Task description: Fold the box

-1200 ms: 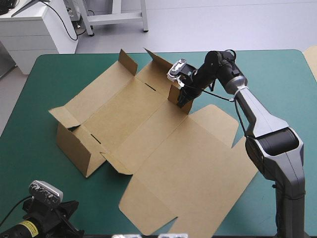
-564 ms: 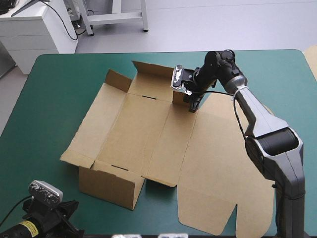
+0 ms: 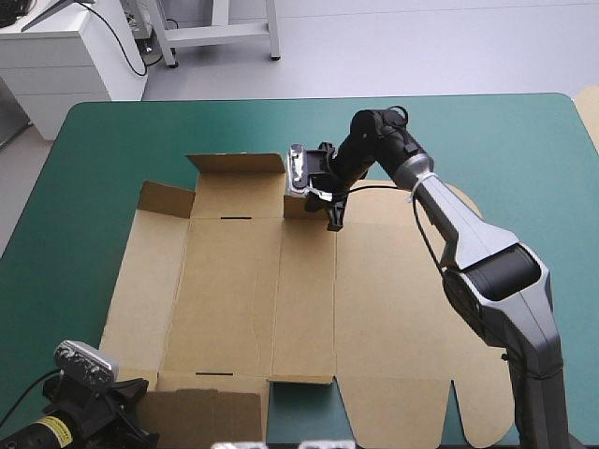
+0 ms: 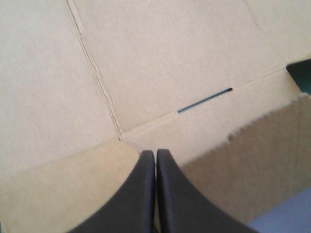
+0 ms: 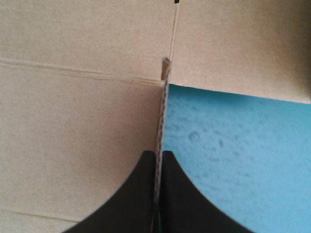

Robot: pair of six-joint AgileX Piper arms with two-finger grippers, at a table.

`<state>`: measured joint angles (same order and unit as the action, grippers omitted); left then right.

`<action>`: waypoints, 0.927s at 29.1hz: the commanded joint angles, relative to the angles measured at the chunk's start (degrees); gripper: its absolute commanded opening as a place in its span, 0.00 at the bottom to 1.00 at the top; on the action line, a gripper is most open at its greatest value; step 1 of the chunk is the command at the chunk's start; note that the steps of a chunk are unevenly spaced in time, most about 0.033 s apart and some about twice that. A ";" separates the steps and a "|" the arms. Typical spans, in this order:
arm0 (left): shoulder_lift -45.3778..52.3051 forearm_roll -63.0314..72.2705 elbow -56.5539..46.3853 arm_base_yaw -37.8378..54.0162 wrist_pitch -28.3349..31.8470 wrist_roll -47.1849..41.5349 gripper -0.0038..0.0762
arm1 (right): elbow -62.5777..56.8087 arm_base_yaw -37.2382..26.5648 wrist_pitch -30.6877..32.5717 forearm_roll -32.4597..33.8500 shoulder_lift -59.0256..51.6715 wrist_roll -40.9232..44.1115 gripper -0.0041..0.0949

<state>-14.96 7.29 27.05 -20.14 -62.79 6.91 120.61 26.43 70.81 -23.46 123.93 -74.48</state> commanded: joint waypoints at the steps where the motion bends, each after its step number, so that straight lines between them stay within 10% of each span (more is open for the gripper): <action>1: -0.60 0.85 1.40 0.13 3.16 -0.33 0.04 | 1.97 1.81 -0.37 -1.51 -3.05 -2.42 0.02; 10: -0.60 0.85 1.40 0.13 3.16 -0.33 0.04 | 1.97 2.19 -4.02 1.95 -2.68 -0.84 0.06; 19: -0.60 0.85 1.40 0.13 3.16 -0.33 0.04 | 1.97 2.19 -3.94 7.44 -2.68 5.01 0.54; 27: -0.60 0.93 1.40 0.13 3.16 -0.29 0.04 | 4.00 2.19 -3.04 15.18 -4.50 19.08 0.55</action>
<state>-14.96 7.29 27.05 -20.14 -62.79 6.91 121.61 28.76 68.24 -9.83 124.81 -60.16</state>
